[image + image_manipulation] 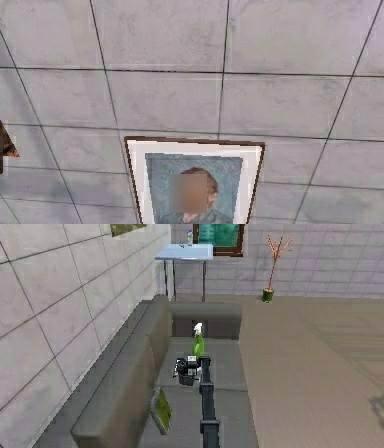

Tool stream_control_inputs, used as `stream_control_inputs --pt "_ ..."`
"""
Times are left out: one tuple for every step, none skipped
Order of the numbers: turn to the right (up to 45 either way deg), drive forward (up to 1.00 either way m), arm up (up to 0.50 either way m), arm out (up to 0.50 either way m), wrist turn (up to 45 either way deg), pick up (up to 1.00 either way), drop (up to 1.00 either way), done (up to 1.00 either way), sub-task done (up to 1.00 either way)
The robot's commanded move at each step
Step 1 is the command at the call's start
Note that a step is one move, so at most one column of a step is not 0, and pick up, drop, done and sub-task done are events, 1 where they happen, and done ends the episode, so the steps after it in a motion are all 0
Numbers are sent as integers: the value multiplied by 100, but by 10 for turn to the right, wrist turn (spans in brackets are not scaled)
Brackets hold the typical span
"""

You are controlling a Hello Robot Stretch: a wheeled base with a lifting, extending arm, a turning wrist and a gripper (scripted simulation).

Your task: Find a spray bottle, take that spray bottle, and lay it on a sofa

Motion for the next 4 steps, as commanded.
stream_control_inputs --pt "0 0 0 0 0 0 100 0 0" --pt "0 0 10 0 0 0 0 0 0" --pt "0 0 0 -8 0 0 0 0 0" --pt "0 0 0 0 0 0 0 100 0"
